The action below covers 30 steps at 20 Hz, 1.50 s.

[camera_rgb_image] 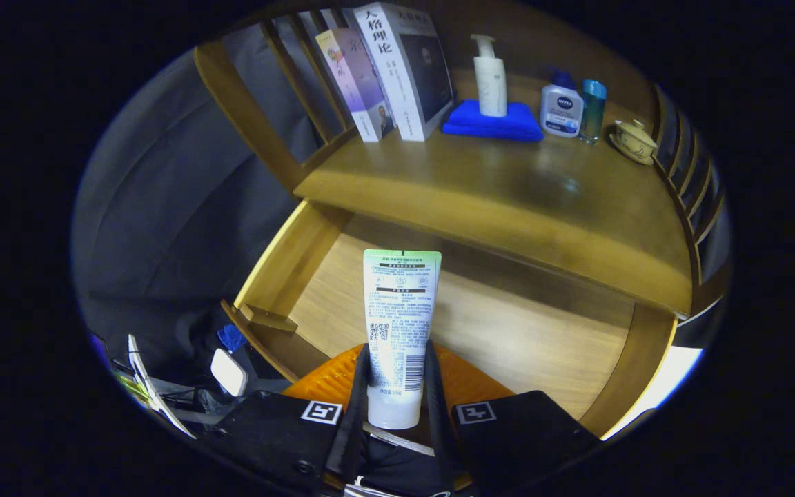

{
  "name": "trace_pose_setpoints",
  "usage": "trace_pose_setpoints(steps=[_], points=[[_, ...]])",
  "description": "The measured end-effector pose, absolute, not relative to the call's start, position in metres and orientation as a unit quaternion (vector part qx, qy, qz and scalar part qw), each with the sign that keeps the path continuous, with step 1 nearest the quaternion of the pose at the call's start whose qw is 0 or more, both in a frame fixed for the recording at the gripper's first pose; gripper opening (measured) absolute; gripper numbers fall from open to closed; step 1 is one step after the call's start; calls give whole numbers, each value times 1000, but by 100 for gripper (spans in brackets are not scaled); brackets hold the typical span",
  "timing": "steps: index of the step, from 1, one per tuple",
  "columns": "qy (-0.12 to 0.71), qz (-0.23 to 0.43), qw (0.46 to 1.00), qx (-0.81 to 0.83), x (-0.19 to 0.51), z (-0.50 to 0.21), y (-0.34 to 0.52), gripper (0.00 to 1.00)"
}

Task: Pull open the drawer, take out the items inside it, and place them on the countertop above the cabinet.

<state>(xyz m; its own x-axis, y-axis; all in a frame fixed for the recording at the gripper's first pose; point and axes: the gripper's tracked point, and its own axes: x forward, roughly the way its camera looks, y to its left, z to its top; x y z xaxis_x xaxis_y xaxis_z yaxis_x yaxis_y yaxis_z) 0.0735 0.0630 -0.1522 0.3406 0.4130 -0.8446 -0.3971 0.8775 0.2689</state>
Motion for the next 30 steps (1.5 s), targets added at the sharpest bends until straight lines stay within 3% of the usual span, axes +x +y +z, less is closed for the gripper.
trace_pose_setpoints(steps=[5,15,25,30], points=[[494,215,841,53,114,-127,39,46],[477,49,864,154,238,-128,-21,45],[503,29,841,198,268,-157,-2,46],[481,38,850,210,272,-143,2,61]])
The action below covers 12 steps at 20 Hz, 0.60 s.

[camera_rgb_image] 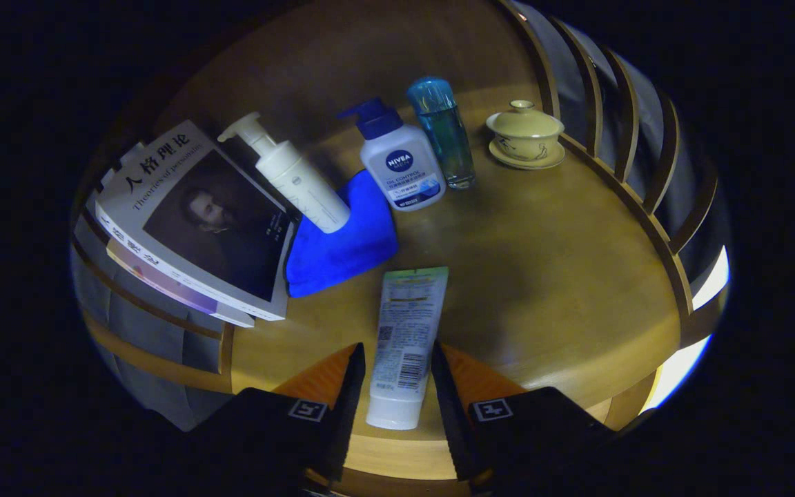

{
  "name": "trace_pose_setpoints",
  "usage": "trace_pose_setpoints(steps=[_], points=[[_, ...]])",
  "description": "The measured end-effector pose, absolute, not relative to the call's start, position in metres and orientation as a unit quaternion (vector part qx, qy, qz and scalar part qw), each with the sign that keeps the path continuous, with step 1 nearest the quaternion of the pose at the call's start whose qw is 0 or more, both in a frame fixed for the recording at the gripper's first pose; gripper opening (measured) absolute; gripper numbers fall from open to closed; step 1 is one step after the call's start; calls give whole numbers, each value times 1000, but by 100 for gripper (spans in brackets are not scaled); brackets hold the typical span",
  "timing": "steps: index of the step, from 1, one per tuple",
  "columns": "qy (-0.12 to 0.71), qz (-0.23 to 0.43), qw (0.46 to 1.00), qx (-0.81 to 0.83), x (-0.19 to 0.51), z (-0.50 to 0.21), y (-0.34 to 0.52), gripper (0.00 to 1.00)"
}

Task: Pull open the drawer, take out the items inside it, and place them on the countertop above the cabinet.

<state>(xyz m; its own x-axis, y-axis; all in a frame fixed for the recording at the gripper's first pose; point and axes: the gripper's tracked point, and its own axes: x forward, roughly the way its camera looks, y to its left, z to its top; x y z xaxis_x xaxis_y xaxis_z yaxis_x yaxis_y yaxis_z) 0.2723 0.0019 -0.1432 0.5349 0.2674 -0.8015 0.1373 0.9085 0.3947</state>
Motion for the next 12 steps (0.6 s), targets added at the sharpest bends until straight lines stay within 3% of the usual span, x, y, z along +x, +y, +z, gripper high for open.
trace_pose_setpoints(steps=[1,4,12], points=[[471,41,856,209,272,-138,2,65],[430,39,886,172,263,-116,-6,98],[242,64,962,106,197,-49,12,98]])
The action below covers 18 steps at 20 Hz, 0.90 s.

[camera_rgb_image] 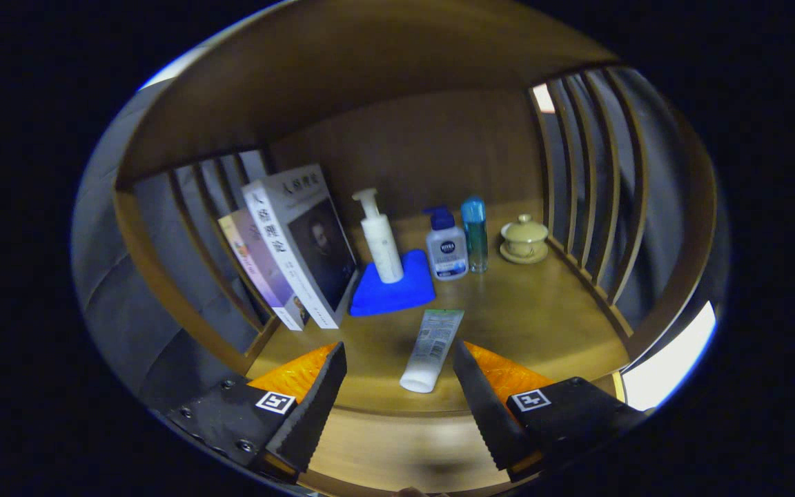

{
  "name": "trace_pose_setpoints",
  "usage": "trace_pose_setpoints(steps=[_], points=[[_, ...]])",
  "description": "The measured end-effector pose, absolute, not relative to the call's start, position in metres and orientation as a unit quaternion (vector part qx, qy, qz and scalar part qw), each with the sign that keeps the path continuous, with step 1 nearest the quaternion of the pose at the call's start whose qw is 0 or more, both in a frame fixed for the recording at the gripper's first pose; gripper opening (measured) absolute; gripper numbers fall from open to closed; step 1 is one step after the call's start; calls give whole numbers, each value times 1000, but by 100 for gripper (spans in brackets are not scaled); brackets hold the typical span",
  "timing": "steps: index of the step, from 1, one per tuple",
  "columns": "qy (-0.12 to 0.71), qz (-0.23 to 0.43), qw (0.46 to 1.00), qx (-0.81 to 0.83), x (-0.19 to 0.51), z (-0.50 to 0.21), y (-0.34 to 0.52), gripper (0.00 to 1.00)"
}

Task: Pull open the drawer, take out the items inside it, and place them on the countertop above the cabinet.

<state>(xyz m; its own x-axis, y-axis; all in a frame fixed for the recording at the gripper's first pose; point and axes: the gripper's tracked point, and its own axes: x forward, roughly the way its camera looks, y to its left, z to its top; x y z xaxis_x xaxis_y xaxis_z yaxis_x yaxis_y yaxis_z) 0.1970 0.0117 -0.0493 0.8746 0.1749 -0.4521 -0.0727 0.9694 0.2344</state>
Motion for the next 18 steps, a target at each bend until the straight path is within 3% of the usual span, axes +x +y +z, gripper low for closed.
trace_pose_setpoints(steps=[12,18], points=[[2,13,999,44,68,-19,-1,98],[-22,-1,999,32,12,-48,3,98]])
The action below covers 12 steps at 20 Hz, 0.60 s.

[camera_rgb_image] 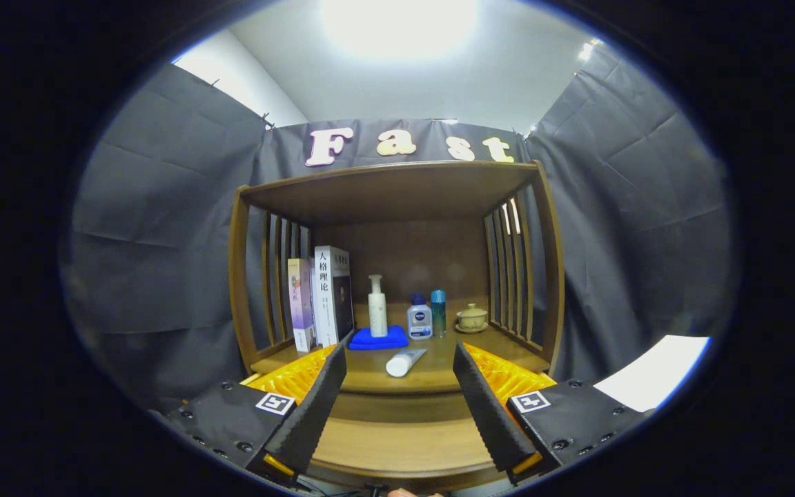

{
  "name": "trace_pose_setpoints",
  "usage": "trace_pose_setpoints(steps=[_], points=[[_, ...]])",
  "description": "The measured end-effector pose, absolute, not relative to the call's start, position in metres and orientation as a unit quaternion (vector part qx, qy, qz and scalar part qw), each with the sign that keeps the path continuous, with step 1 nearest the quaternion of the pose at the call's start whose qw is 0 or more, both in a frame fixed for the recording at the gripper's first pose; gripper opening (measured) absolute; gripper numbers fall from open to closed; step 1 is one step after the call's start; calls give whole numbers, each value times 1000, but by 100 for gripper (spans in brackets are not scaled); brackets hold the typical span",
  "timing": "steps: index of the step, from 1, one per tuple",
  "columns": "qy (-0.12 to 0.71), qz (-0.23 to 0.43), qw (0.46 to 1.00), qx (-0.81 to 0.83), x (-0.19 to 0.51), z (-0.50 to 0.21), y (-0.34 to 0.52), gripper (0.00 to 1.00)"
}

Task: Pull open the drawer, take out the items inside it, and place them on the countertop above the cabinet.

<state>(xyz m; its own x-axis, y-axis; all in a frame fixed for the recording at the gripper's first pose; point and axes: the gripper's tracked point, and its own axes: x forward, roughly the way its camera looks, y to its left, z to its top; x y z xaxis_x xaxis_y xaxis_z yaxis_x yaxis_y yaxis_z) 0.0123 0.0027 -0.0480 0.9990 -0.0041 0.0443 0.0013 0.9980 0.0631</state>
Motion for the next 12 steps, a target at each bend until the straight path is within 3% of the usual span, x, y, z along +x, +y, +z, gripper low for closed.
trace_pose_setpoints(steps=[12], points=[[50,-35,998,4,-60,-150,-1,98]])
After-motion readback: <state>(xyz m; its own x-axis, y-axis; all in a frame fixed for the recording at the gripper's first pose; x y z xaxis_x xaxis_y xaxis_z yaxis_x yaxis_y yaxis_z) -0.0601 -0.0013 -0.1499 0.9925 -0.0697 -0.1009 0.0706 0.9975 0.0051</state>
